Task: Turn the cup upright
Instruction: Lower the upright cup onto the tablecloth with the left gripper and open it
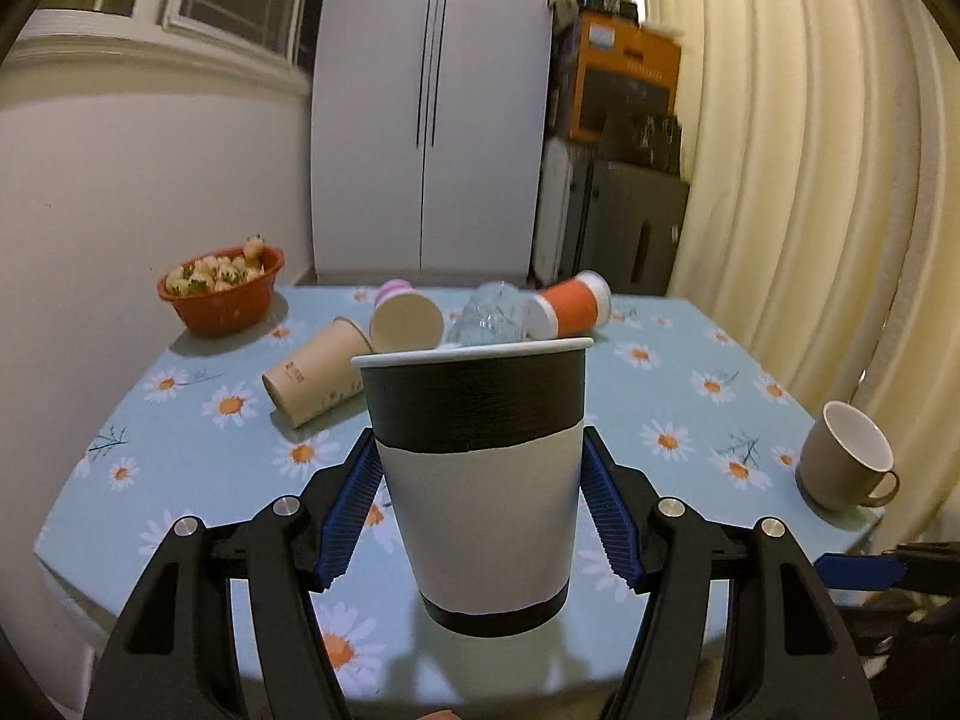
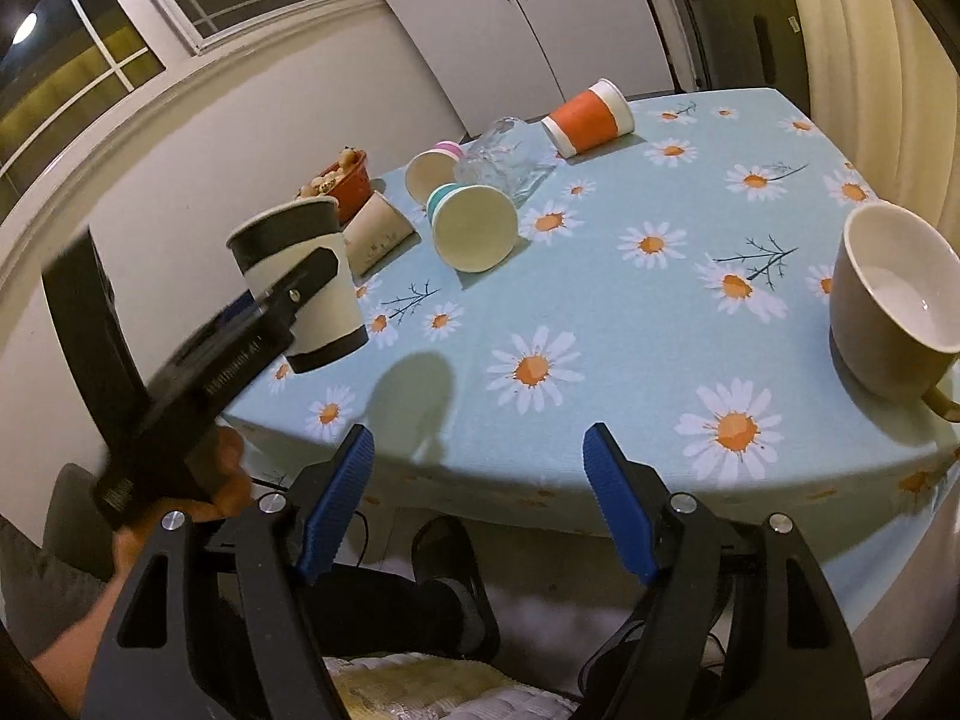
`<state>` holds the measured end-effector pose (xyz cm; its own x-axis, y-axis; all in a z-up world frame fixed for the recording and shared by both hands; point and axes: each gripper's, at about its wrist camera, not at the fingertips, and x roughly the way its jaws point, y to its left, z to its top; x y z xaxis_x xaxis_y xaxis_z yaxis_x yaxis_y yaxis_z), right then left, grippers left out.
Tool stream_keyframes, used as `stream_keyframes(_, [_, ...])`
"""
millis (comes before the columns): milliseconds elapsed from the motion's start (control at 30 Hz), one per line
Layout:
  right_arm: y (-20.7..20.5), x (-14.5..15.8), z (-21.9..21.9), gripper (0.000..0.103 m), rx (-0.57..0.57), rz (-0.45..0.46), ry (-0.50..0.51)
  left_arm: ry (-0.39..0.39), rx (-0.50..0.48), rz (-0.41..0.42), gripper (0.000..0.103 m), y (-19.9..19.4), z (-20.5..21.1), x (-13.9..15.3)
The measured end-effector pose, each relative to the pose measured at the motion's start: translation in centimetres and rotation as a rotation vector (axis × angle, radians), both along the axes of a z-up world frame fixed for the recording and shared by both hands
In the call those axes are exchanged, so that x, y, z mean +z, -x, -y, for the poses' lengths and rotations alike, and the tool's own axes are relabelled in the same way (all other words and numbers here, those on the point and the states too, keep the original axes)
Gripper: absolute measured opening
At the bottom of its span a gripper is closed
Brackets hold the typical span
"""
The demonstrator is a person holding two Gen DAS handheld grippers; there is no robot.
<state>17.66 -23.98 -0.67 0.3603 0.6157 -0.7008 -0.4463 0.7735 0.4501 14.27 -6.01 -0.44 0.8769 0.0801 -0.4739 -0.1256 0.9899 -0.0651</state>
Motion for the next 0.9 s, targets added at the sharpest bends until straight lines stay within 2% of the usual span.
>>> stream_keyframes(67, [0.0,-0.1,0.2,0.072,-0.002,-0.006,0.000,-0.002,0.001,0.047,0.064,0.3,0.1,-0.9])
stream_keyframes(267, [-0.1,0.0,0.6,0.072,-0.011,-0.014,-0.017,-0.078,0.036,0.153,0.064,0.3,0.9,-4.2])
stream_keyframes(433, [-0.3,-0.5,0.5,0.072,-0.012,-0.033,-0.007,-0.080,0.064,0.217,0.064,0.6,0.5,-6.2])
stream_keyframes(533, [-0.5,-0.7,0.5,0.072,-0.011,-0.043,-0.006,-0.092,0.086,0.238,0.064,0.7,0.4,-7.1])
stream_keyframes(733, [-1.0,-1.2,0.6,0.072,-0.024,-0.067,-0.002,-0.178,0.074,0.266,0.064,0.7,2.0,-8.1])
stream_keyframes(900, [-1.1,-1.4,0.4,0.072,-0.024,-0.074,0.007,-0.180,0.089,0.254,0.065,0.6,1.9,-8.8])
